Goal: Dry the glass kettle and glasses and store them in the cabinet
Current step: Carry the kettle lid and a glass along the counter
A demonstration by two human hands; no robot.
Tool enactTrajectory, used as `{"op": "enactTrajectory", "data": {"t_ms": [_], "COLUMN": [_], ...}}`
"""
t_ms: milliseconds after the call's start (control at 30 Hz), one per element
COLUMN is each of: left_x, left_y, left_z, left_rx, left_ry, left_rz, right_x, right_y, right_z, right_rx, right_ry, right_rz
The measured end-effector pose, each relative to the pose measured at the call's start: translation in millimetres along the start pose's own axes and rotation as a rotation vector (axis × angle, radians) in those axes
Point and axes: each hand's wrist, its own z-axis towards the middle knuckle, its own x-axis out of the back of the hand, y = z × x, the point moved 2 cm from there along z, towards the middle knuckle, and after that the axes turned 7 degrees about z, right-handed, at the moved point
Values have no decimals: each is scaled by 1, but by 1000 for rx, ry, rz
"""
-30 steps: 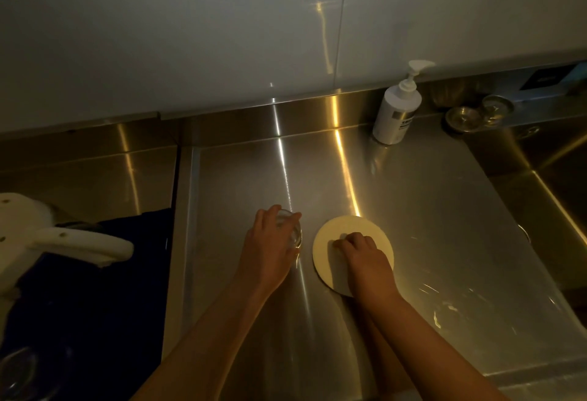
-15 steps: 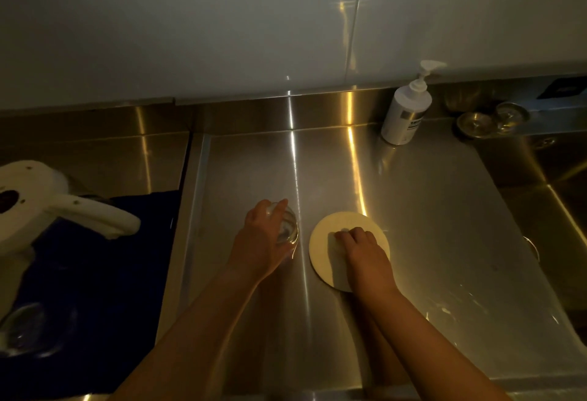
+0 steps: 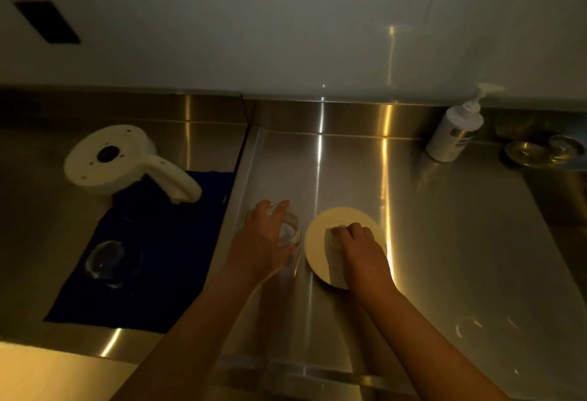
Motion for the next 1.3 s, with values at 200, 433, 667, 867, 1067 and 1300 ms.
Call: {"op": "enactTrajectory", "data": {"t_ms": [200,433,667,867,1067,1300], "left_x": [31,65,95,120,139,164], "left_y": [-46,-103,-160,-207,-262,-327], "left_z": [-51,-133,-207,-260,-303,-340], "left_rx": [110,151,206,228,275,391], "left_ry": [-25,13,39,111,177,216], "left_rz": [26,38,66,56,63,127], "right_x": [-19,-47,-72,-95,-117,-148], "right_y": [-60,-140,-219,-288,-356,-434], "right_z": [-14,-52,-86,-106,-106,-89], "right_rx": [52,114,198,280,341,446], "right_ry": [-35,-49,-60,-56,-134,-130], "right_rz": [-11,-11,-64,-95,-136,-190]}}
